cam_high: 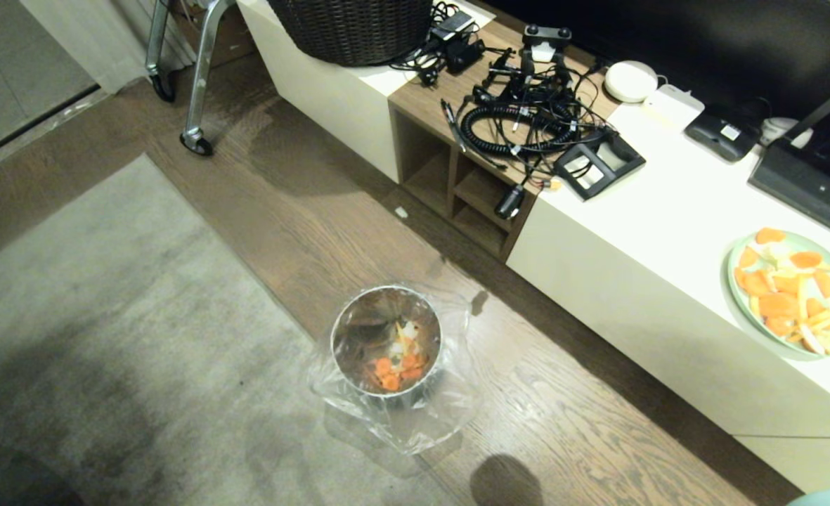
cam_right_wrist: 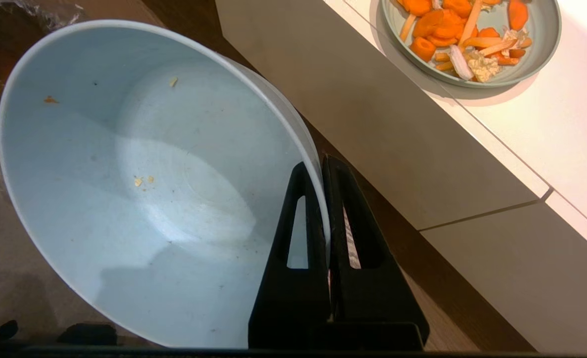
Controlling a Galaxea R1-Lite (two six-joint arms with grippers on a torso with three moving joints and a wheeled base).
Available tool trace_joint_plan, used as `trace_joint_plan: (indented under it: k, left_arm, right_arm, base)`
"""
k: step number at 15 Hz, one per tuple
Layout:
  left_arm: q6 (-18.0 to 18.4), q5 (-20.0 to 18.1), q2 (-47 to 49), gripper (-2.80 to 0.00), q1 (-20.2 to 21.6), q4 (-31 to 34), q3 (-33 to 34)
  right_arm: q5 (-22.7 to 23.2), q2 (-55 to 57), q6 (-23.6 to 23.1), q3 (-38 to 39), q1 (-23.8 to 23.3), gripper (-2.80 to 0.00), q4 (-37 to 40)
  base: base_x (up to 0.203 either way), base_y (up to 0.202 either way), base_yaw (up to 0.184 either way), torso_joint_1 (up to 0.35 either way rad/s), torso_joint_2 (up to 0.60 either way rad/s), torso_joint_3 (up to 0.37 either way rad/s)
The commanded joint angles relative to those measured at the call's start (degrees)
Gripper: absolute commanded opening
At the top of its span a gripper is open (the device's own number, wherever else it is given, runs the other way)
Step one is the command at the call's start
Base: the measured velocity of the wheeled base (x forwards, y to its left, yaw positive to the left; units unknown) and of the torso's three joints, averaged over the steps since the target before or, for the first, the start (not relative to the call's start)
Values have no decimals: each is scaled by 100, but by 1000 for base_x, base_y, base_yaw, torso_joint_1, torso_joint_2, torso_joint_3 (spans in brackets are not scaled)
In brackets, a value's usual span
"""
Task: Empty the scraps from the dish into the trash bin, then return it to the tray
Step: Put the bowl back to the table
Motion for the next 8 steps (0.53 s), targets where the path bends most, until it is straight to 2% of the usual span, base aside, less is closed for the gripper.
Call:
trace_joint_plan:
  k: [1, 5, 8]
  left_arm:
    - [0, 4, -2, -280, 0, -2, 0]
    - [0, 4, -2, -280, 0, -2, 0]
    - [7, 4, -2, -280, 0, -2, 0]
  right_arm:
    - [0, 18, -15, 0, -4, -280, -5]
    - [-4, 27, 314, -1, 5, -280, 8]
    - [-4, 27, 323, 4, 5, -280, 4]
  base:
    - [0, 0, 0, 0, 0, 0]
    - [0, 0, 0, 0, 0, 0]
    - [0, 0, 0, 0, 0, 0]
